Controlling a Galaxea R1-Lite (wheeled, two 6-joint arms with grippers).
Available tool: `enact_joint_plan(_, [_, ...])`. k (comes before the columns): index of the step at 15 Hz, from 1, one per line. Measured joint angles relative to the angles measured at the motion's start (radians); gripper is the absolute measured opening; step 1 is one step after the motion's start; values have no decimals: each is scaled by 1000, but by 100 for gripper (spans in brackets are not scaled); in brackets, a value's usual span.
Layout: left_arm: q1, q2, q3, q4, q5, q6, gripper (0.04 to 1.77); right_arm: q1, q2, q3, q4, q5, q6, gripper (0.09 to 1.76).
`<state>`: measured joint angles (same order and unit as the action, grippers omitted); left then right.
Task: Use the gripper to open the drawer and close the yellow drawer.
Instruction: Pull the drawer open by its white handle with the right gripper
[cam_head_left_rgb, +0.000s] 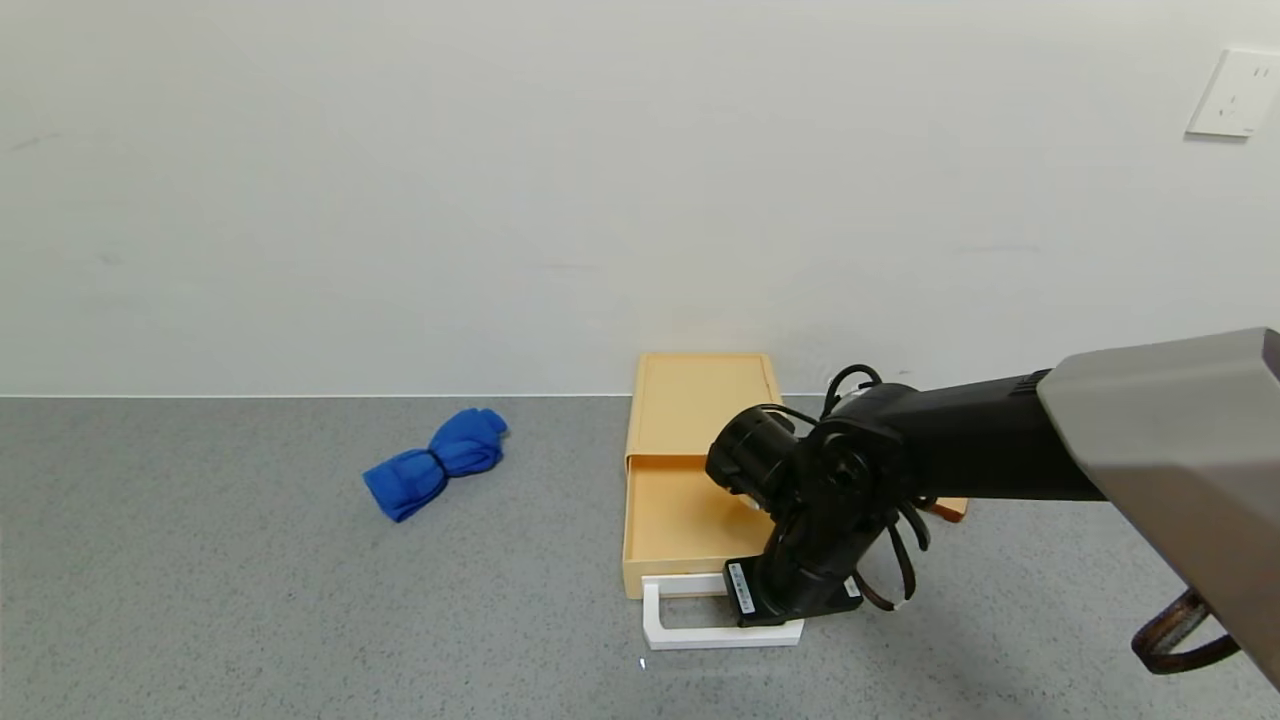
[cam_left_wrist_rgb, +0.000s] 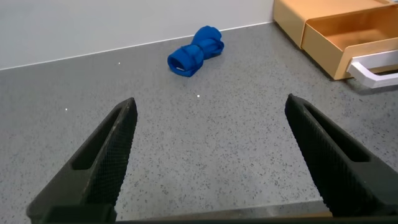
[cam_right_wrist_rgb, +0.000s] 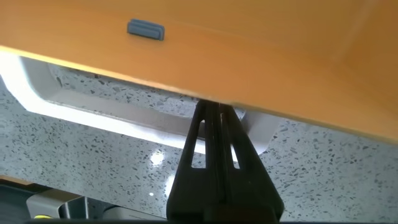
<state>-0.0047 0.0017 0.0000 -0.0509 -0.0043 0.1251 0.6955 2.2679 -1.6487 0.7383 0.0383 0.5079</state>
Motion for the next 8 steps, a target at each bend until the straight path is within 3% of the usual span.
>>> enact_joint_plan(8, [0,0,0,-1,0,0,172,40,-49,80,-13,3,14,12])
